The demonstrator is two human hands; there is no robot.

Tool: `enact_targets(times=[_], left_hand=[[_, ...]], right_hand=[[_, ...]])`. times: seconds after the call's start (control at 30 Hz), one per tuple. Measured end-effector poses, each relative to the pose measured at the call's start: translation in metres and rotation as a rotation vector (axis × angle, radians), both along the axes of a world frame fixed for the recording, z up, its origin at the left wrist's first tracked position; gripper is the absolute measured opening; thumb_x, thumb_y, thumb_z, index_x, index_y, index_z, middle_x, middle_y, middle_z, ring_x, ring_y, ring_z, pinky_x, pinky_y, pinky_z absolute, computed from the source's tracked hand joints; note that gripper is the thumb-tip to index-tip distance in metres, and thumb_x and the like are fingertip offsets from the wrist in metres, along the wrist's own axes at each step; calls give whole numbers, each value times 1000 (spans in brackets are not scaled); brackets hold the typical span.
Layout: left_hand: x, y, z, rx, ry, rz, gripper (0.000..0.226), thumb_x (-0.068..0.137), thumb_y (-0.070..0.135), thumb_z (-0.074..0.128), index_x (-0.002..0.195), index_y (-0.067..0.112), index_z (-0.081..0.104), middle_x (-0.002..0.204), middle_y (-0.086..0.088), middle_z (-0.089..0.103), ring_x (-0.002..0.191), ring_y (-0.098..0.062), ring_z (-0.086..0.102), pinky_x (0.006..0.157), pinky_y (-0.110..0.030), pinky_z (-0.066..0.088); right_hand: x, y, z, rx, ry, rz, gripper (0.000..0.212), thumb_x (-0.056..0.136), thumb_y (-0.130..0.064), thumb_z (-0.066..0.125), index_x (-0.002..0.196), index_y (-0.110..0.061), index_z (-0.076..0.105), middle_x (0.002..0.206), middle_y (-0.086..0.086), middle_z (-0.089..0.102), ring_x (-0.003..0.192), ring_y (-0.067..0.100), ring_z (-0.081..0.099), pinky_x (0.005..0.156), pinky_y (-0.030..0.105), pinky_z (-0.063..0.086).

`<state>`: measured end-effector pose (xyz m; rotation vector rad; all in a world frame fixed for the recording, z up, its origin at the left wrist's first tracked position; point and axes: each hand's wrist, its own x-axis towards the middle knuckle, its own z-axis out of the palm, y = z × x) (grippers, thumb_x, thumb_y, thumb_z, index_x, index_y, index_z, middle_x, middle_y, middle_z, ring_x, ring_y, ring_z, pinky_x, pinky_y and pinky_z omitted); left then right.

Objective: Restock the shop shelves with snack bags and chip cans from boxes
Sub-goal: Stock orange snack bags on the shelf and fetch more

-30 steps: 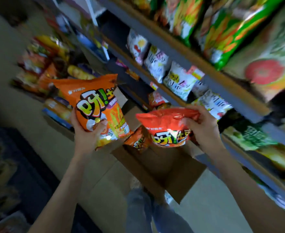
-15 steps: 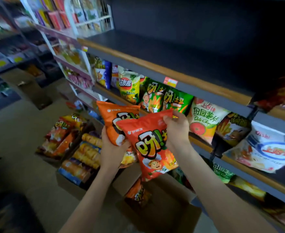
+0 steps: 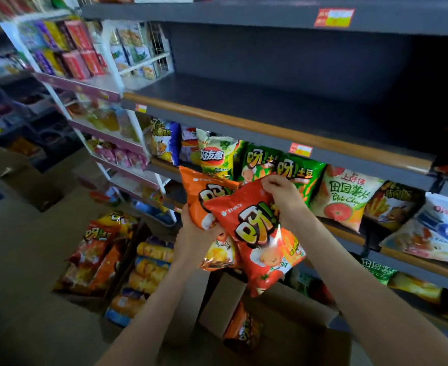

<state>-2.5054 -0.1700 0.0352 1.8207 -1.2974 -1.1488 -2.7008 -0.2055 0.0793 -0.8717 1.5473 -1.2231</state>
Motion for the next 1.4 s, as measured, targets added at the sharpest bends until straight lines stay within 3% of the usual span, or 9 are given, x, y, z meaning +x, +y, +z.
enact_targets(times=[0.3, 0.53, 0.63, 0.7, 0.8, 0.87, 0.97, 1.17, 1.4], left_hand=[[39, -25, 3, 85, 167, -180, 104, 50, 61, 87, 137, 53, 30, 122, 12, 59, 110, -17, 61, 96, -46, 51], [41, -28, 26, 31, 377, -192, 104, 61, 44, 90, 145, 41, 29, 130, 8, 59, 113, -14, 61, 95, -42, 53], [30, -26, 39, -15, 410, -248, 93, 79, 29, 80, 150, 37, 20, 127, 15, 55, 110, -3, 59, 84, -25, 53], [23, -26, 47, -40, 407, -275, 98, 80, 31, 78, 151, 40, 11, 129, 17, 53, 110, -1, 56, 85, -24, 49], [14, -29, 57, -24, 409, -276, 105, 79, 36, 78, 152, 40, 4, 136, 10, 48, 111, -10, 55, 87, -30, 47], [10, -31, 59, 5, 423, -254, 102, 79, 36, 77, 152, 38, 5, 129, 9, 48, 96, -7, 57, 72, -25, 48], [5, -32, 56, 43, 454, -210, 99, 78, 39, 78, 151, 38, 12, 126, 5, 52, 93, -10, 61, 63, -26, 51], [-3, -41, 57, 62, 407, -218, 92, 80, 42, 76, 151, 32, 18, 117, 7, 50, 85, -7, 55, 61, -25, 45], [-7, -48, 64, 69, 412, -243, 105, 69, 49, 82, 150, 40, 14, 129, 2, 54, 100, -19, 64, 78, -37, 55]], right_hand=[[-23, 17, 9, 227, 167, 674, 106, 66, -18, 87, 136, -67, 25, 160, -12, 6, 148, 21, 10, 119, 51, 15], [-33, 25, 14, 246, -85, 208, 79, 79, -31, 73, 146, -19, 33, 116, -3, 56, 97, 16, 59, 77, 32, 49], [-32, 29, 13, 259, -103, 90, 50, 80, -45, 62, 54, -2, 54, 42, 7, 45, 28, 10, 38, 45, 21, 37], [-31, 30, 12, 220, -155, 82, 61, 98, -36, 43, 45, -12, 60, 57, 18, 47, 32, 13, 46, 54, 23, 52], [-32, 43, 19, 195, -173, 133, 51, 104, -21, 29, 130, 21, 41, 136, 38, 41, 85, 24, 63, 73, 26, 54], [-38, 49, 23, 227, -216, 102, 48, 102, -13, 33, 116, 33, 37, 116, 46, 51, 85, 26, 66, 67, 23, 55], [-44, 44, 36, 275, -322, 109, 44, 93, -30, 54, 65, 1, 65, 57, 14, 65, 51, 18, 63, 56, 22, 53], [-43, 43, 53, 233, -297, 219, 58, 80, -40, 73, 127, -8, 60, 132, 19, 58, 109, 32, 59, 103, 51, 44], [-38, 37, 53, 187, -159, 212, 90, 75, -36, 75, 147, -45, 23, 130, -12, 48, 124, 18, 48, 96, 37, 47]])
